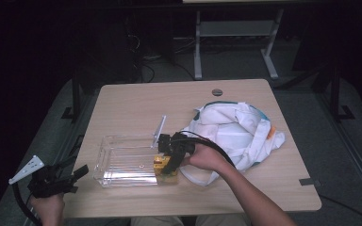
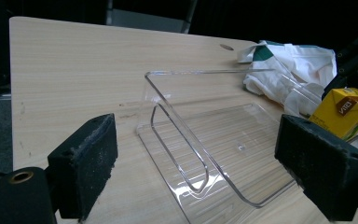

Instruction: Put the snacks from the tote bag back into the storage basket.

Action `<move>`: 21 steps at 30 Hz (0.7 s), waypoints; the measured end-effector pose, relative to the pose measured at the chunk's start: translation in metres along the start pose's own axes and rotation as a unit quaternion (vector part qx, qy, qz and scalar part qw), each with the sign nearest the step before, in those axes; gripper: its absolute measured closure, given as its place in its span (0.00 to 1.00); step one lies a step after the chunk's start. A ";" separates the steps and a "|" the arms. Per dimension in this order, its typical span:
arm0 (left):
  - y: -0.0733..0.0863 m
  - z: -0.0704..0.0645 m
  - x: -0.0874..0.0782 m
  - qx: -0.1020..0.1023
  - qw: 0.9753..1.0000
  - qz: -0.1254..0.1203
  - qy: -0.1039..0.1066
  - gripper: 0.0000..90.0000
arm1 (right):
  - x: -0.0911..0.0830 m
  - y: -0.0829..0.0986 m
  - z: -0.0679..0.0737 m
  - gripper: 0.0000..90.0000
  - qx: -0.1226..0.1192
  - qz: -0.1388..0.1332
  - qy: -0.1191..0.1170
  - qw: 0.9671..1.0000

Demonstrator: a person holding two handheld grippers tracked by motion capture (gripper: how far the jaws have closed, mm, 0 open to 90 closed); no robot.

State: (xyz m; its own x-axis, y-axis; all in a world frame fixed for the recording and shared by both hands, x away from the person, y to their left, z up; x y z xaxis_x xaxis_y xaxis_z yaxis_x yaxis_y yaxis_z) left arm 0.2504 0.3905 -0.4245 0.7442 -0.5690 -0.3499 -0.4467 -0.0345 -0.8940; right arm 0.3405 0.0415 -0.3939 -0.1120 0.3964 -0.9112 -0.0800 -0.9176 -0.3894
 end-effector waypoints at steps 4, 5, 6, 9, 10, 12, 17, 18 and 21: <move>0.000 0.000 0.000 -0.001 1.000 0.001 0.000 0.14 | 0.001 0.000 0.001 0.49 -0.001 -0.002 -0.008 1.000; 0.000 0.000 0.000 -0.001 1.000 0.001 0.000 0.14 | 0.001 0.000 0.001 0.49 0.000 -0.002 -0.008 1.000; 0.000 0.000 0.000 0.000 1.000 0.001 0.000 0.14 | 0.001 0.001 0.001 0.48 0.000 -0.002 -0.009 1.000; 0.000 0.000 0.000 0.000 1.000 0.001 0.000 0.14 | 0.000 0.001 0.002 0.48 0.002 -0.002 -0.008 1.000; 0.000 0.000 0.000 0.000 1.000 0.001 0.000 0.14 | -0.001 0.001 0.002 0.48 0.001 -0.004 -0.007 1.000; 0.000 0.000 0.000 -0.001 1.000 0.000 0.000 0.14 | -0.002 0.001 0.002 0.49 0.003 -0.007 -0.008 1.000; 0.000 -0.001 0.001 -0.001 1.000 0.001 0.000 0.14 | -0.005 0.002 0.002 0.49 0.004 -0.017 -0.008 1.000; 0.000 -0.001 0.001 -0.001 1.000 0.000 -0.001 0.14 | -0.006 0.002 0.003 0.49 0.005 -0.018 -0.008 1.000; 0.000 0.000 0.001 -0.002 1.000 0.000 0.000 0.14 | -0.009 0.003 0.003 0.49 0.007 -0.021 -0.007 1.000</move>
Point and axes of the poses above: each handheld gripper's, and its own axes: x roughly forward along the jaws, y roughly out of its underside, z roughly to its left, the point moved 3 cm from there along x, roughly forward along the jaws, and after that the axes turned 2 degrees about z, right-handed, at the moved point
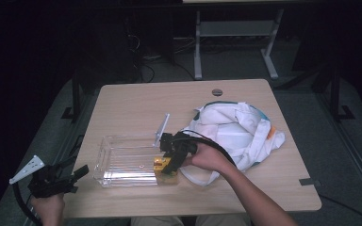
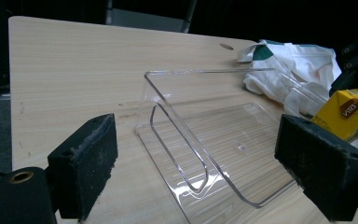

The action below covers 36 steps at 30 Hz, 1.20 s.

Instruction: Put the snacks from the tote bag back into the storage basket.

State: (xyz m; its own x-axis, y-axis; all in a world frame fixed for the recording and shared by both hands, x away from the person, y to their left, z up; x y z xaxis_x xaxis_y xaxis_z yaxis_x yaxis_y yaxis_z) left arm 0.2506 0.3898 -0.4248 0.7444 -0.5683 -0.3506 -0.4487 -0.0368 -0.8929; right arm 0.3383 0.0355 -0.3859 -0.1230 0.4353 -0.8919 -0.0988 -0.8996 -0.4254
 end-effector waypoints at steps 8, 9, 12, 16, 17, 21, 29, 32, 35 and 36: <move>0.000 0.000 0.000 0.001 1.000 0.001 -0.001 0.14 | -0.008 -0.001 0.001 0.48 -0.003 -0.012 -0.001 1.000; 0.000 0.000 0.000 0.001 1.000 0.000 0.000 0.14 | -0.008 -0.001 0.000 0.48 -0.004 -0.013 0.000 1.000; 0.000 0.000 0.000 0.001 1.000 0.001 0.000 0.14 | -0.012 0.000 0.001 0.48 -0.002 -0.020 -0.001 1.000; 0.000 0.000 0.000 0.002 1.000 0.001 0.000 0.14 | -0.019 -0.001 0.002 0.49 -0.005 -0.022 0.003 1.000; 0.000 0.000 0.000 0.002 1.000 0.001 0.000 0.14 | -0.022 -0.001 0.003 0.49 -0.005 -0.027 0.004 1.000; 0.000 0.000 0.000 0.002 1.000 0.001 -0.001 0.14 | -0.030 -0.001 0.003 0.49 -0.002 -0.029 0.009 1.000; 0.000 0.000 0.000 0.002 1.000 0.001 0.000 0.14 | -0.040 0.005 -0.004 0.49 0.007 -0.037 0.021 0.999; 0.000 0.000 0.000 0.002 1.000 0.001 -0.001 0.14 | -0.043 0.006 -0.005 0.49 0.011 -0.039 0.022 0.999; 0.000 0.000 -0.001 0.003 1.000 0.000 -0.001 0.14 | -0.047 0.008 -0.007 0.49 0.015 -0.039 0.027 0.999; 0.000 0.000 -0.001 0.003 1.000 0.001 -0.001 0.14 | -0.048 0.009 -0.008 0.49 0.015 -0.040 0.029 0.999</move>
Point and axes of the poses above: each handheld gripper's, and its own axes: x roughly forward along the jaws, y roughly out of its underside, z roughly to its left, the point moved 3 cm from there along x, roughly forward along the jaws, and after that the axes turned 2 degrees about z, right-handed, at the moved point
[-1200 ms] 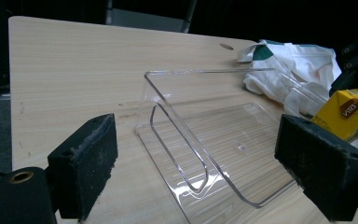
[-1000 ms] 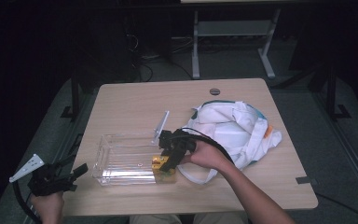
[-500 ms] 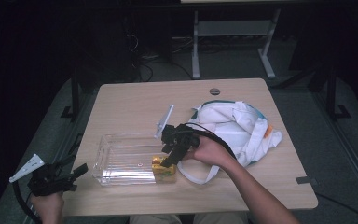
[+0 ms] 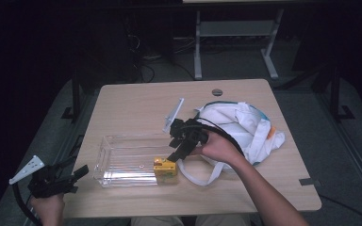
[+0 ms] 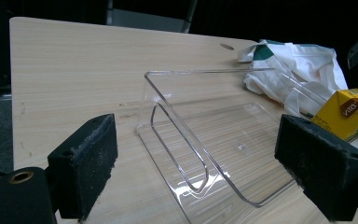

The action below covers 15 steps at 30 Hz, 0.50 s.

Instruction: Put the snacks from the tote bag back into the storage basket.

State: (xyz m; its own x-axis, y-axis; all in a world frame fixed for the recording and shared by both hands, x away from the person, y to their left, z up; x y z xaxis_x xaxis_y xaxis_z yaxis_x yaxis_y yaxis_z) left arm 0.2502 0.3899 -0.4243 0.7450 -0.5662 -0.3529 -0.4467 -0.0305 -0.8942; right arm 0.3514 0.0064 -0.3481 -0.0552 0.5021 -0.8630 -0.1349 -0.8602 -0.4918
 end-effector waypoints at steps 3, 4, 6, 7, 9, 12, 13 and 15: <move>0.000 -0.001 0.000 0.000 1.000 -0.001 0.001 0.14 | -0.002 0.001 -0.002 0.49 0.003 0.001 0.002 1.000; 0.000 -0.001 0.000 0.002 1.000 -0.001 0.001 0.14 | -0.003 0.002 -0.002 0.49 0.006 0.000 0.003 1.000; 0.000 -0.001 0.000 0.001 1.000 -0.001 0.001 0.14 | -0.004 0.003 -0.003 0.49 0.007 0.001 0.003 1.000; 0.000 -0.001 0.000 0.000 1.000 -0.001 0.001 0.14 | -0.004 0.003 -0.004 0.49 0.007 0.000 0.003 1.000; 0.000 -0.001 0.001 0.000 1.000 -0.001 0.000 0.14 | -0.005 0.004 -0.005 0.49 0.009 0.001 0.006 1.000; 0.000 -0.001 0.001 0.001 1.000 0.000 0.000 0.14 | -0.006 0.004 -0.006 0.49 0.009 0.000 0.006 1.000; 0.000 -0.001 0.001 0.000 1.000 0.000 0.001 0.14 | -0.006 0.004 -0.006 0.50 0.010 0.000 0.005 1.000; 0.000 -0.001 0.000 0.002 1.000 0.000 0.001 0.14 | -0.007 0.004 -0.007 0.50 0.012 0.000 0.006 1.000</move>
Point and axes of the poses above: each handheld gripper's, and its own axes: x roughly forward along the jaws, y roughly out of its underside, z roughly to its left, the point moved 3 cm from there along x, roughly forward along the jaws, and after that the axes turned 2 degrees about z, right-handed, at the moved point
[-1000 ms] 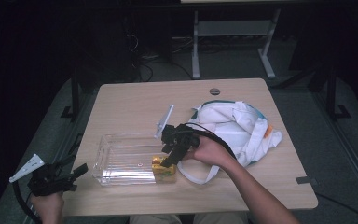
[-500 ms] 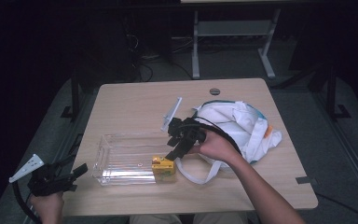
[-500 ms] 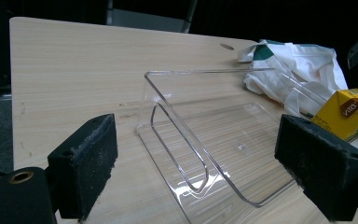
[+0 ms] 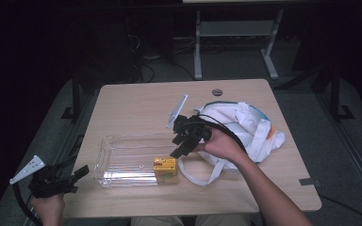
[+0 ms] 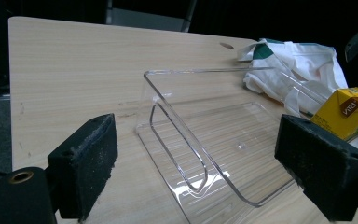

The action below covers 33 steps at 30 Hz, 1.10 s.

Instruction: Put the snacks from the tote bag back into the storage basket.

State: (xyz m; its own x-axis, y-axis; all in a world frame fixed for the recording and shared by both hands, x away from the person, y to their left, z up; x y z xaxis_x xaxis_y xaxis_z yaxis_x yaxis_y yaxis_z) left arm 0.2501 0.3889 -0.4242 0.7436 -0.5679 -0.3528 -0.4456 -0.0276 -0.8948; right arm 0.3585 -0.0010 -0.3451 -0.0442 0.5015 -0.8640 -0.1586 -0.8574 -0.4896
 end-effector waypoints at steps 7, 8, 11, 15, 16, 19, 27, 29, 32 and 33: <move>0.000 0.000 0.000 0.002 1.000 0.003 -0.001 0.14 | -0.003 0.001 -0.004 0.49 0.003 -0.003 0.007 1.000; 0.000 0.000 0.000 0.001 1.000 0.002 -0.001 0.14 | -0.004 0.001 -0.005 0.49 0.004 -0.003 0.008 1.000; 0.000 0.000 0.000 0.004 1.000 0.003 0.000 0.14 | -0.005 0.003 -0.007 0.49 0.009 -0.003 0.010 1.000; 0.000 -0.001 0.001 0.002 1.000 0.003 0.000 0.14 | -0.009 0.007 -0.009 0.48 0.013 -0.008 0.014 1.000; 0.000 -0.001 0.001 0.002 1.000 0.003 0.001 0.14 | -0.010 0.008 -0.010 0.48 0.015 -0.007 0.014 1.000; 0.000 -0.001 0.001 0.003 1.000 0.003 0.000 0.14 | -0.012 0.011 -0.012 0.48 0.018 -0.006 0.017 1.000; -0.001 -0.002 0.001 0.005 1.000 0.004 0.000 0.14 | -0.021 0.022 -0.018 0.46 0.034 -0.011 0.032 0.999; -0.001 -0.002 0.001 0.005 1.000 0.004 -0.001 0.14 | -0.023 0.024 -0.019 0.46 0.037 -0.013 0.036 0.999; -0.001 -0.002 0.002 0.004 1.000 0.005 -0.002 0.14 | -0.026 0.029 -0.020 0.45 0.041 -0.015 0.040 0.998; -0.001 -0.002 0.002 0.004 1.000 0.005 -0.002 0.14 | -0.027 0.031 -0.021 0.45 0.043 -0.015 0.042 0.998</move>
State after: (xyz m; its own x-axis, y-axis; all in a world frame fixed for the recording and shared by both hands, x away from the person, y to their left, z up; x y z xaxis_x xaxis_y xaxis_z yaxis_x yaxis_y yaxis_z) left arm 0.2504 0.3862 -0.4236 0.7413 -0.5654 -0.3618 -0.4482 -0.0158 -0.8938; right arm 0.3753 -0.0431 -0.3396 0.0444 0.5126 -0.8575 -0.2427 -0.8271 -0.5070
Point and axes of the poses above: each handheld gripper's, and its own axes: x roughly forward along the jaws, y roughly out of its underside, z roughly to its left, the point moved 3 cm from there along x, roughly forward along the jaws, and after that the axes turned 2 degrees about z, right-handed, at the moved point
